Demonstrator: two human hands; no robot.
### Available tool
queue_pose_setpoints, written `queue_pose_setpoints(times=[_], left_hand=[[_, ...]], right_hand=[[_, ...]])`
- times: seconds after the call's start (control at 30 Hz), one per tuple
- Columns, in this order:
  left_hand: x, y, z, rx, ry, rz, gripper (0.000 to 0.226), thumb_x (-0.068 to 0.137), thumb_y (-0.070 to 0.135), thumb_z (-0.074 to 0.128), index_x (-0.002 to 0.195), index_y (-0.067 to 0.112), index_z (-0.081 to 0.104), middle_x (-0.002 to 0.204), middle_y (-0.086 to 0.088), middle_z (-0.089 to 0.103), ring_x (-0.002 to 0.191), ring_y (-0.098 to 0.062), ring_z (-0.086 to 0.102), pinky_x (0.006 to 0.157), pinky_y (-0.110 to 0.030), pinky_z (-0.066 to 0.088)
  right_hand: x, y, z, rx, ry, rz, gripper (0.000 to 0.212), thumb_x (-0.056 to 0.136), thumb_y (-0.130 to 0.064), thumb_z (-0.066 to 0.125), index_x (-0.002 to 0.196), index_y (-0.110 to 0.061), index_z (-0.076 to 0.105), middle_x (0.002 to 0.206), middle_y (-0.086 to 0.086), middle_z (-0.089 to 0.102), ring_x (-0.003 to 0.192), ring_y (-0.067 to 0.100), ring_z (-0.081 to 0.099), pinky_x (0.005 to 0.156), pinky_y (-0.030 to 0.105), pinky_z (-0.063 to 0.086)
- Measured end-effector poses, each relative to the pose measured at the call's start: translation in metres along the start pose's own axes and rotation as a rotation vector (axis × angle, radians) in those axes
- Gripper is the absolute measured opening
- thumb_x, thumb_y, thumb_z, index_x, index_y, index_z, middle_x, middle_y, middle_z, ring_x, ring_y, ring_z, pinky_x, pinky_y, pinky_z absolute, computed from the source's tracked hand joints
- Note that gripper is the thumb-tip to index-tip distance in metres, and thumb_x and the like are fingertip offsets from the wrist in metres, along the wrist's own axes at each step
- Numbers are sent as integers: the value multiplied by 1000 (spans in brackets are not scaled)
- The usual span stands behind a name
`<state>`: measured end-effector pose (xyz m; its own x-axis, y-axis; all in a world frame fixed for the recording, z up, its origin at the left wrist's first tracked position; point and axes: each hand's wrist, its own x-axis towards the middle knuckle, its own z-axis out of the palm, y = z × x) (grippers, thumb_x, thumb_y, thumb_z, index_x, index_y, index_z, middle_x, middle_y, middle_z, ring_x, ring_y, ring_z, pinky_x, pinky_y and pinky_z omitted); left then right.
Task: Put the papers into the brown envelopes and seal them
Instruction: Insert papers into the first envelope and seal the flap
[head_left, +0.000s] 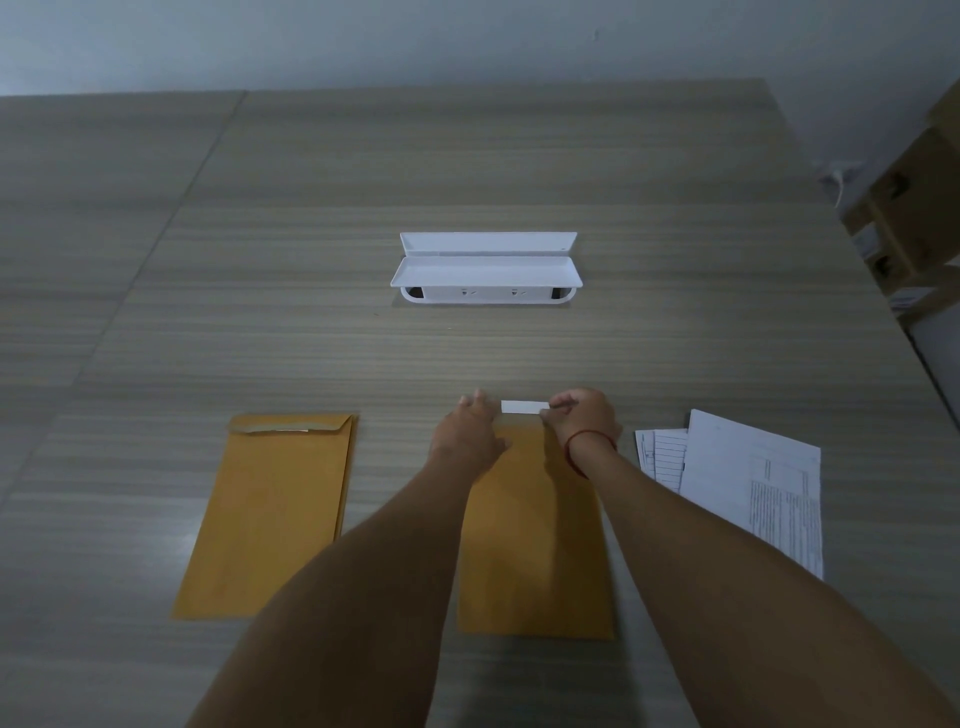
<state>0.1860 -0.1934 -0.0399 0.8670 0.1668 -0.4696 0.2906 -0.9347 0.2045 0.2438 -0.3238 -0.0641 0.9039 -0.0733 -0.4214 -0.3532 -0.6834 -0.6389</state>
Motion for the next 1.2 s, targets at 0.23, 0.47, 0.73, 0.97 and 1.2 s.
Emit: queue_pose_setpoints(times=[0.23,0.47,0.73,0.97,1.2], left_hand=[[3,-1,3,1,1,6,57,94,37,55,144,18,33,157,-6,21,141,-26,32,109,-39,36],[3,0,0,37,-7,2,60,95,38,54,146,16,31,157,-8,22,140,-28,32,110,-39,37],[5,3,-5,77,-31,7,61,95,38,54,147,15,30,159,-9,19,143,-27,28,111,-38,34],[4,2,-6,63,-21,10,59,94,38,55,145,16,34,157,-8,22,140,-27,32,109,-37,35],[3,2,-6,53,-27,5,55,93,38,57,140,15,39,153,-10,28,137,-28,35,107,-38,37]], right_hand=[[-1,-6,5,-60,57,41,16,78,-32,76,91,-23,73,100,-4,72,103,20,64,94,35,39],[0,-5,4,-67,68,42,16,80,-31,75,94,-23,75,102,-5,73,104,18,63,90,32,35],[2,-13,-4,-63,17,75,11,77,-29,79,87,-25,75,100,-5,74,103,18,63,82,30,30],[6,-7,-2,-169,-14,-34,12,82,-31,73,92,-27,71,101,-6,72,103,19,64,95,34,42],[8,4,0,-203,-15,-188,21,84,-30,72,102,-20,71,100,-1,73,98,19,66,96,42,48]])
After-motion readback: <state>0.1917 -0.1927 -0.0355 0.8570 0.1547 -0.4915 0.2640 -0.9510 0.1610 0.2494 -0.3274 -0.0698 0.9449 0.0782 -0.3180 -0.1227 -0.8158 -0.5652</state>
